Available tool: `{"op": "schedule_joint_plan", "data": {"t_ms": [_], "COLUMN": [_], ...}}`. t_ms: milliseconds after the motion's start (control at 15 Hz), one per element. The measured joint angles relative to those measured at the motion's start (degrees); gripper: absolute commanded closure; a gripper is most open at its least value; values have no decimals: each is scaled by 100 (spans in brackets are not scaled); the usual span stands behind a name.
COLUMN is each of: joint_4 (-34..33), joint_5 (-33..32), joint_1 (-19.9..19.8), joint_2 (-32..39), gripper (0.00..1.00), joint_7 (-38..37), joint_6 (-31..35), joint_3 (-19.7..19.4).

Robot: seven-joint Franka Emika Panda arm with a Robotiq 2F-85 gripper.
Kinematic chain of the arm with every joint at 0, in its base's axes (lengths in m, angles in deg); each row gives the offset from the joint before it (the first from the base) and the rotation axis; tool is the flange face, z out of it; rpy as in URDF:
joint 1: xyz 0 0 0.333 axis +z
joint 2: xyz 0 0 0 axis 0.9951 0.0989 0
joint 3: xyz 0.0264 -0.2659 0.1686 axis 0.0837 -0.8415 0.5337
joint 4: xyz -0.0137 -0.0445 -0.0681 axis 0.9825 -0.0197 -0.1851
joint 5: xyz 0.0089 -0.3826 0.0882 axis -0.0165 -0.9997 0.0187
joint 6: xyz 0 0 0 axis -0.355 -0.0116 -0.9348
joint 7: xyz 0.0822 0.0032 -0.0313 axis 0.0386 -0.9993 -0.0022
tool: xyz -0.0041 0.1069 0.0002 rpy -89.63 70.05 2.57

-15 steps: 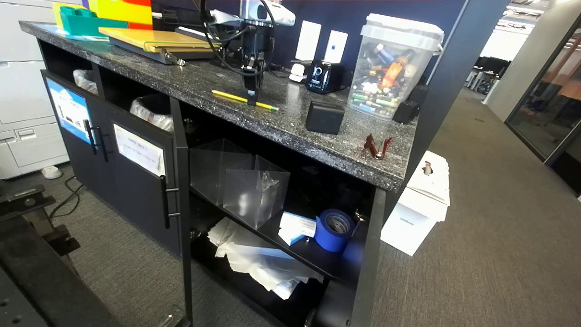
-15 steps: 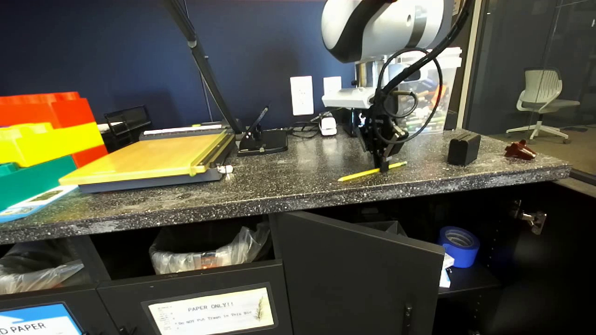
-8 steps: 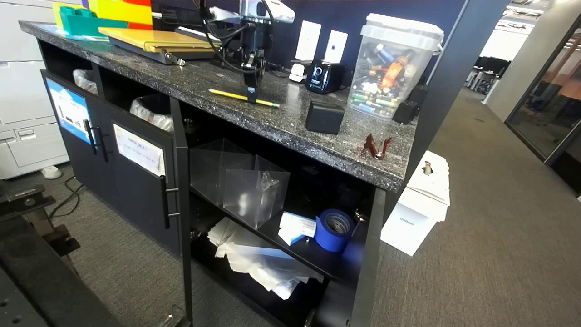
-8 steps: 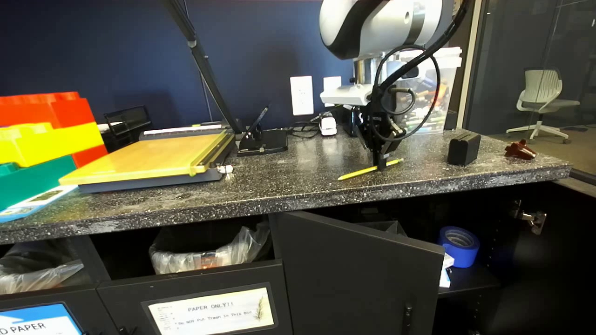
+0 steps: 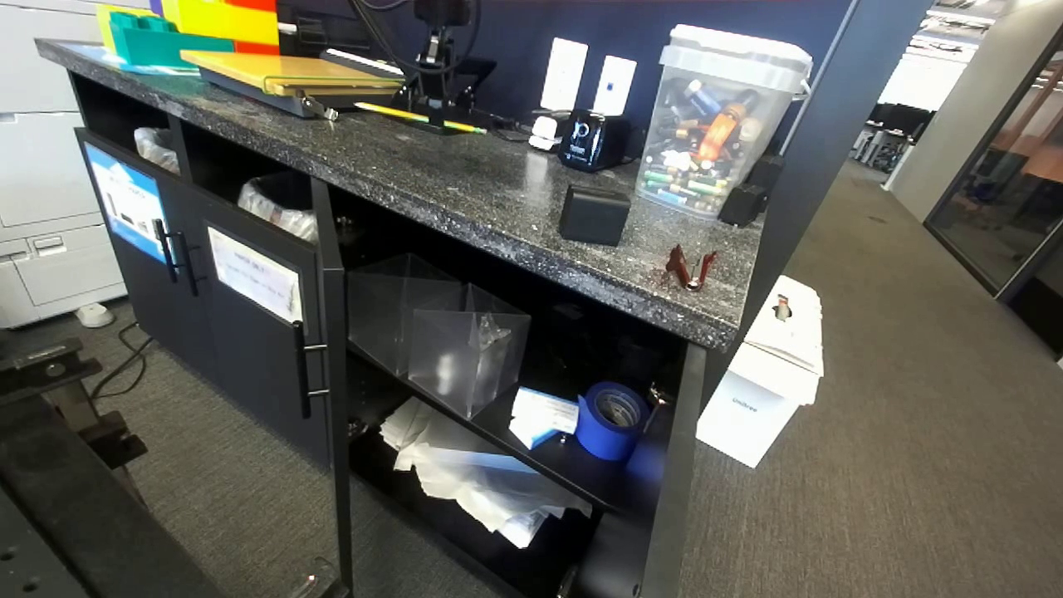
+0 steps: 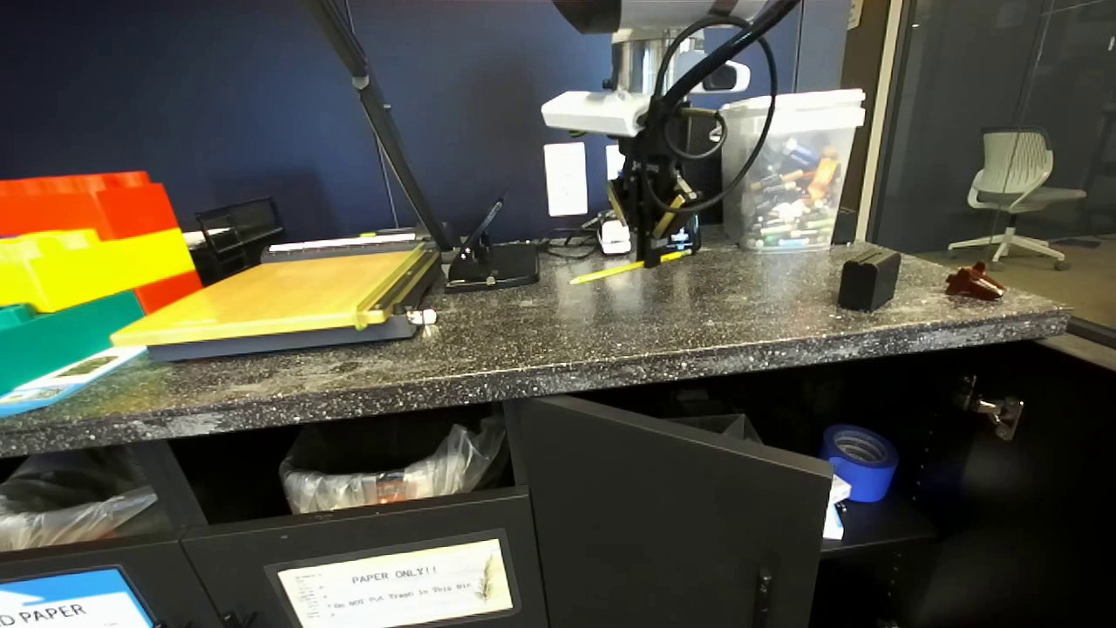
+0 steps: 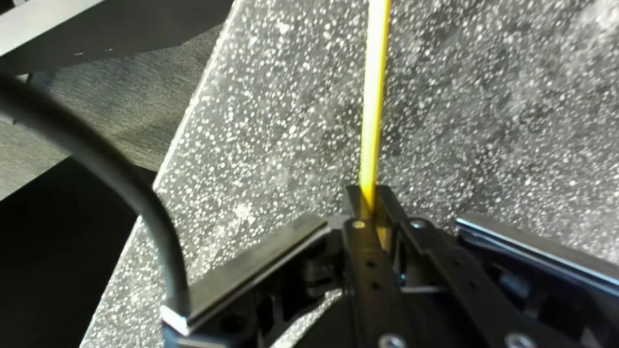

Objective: Move the pencil to the left

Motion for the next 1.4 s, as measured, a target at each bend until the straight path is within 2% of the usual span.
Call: {"op": "schedule_joint_plan", "data": {"t_ms": [600,800,1067,1133,1200,1400], "joint_4": [572,617,605,582,534,360], "joint_5": [-2,-12,-11,-11,-11,-2], "joint_1": [817,938,913,892,862,770], "joint_2": [277,280,307,321,353,465], "gripper": [98,98,98,66,64,44], "joint_7": [-125,-132,-151,-162,-170,-175], "joint_6": [1184,1381,1539,1568,1578,1578], "joint_3": [138,137,112,95,78,66]}}
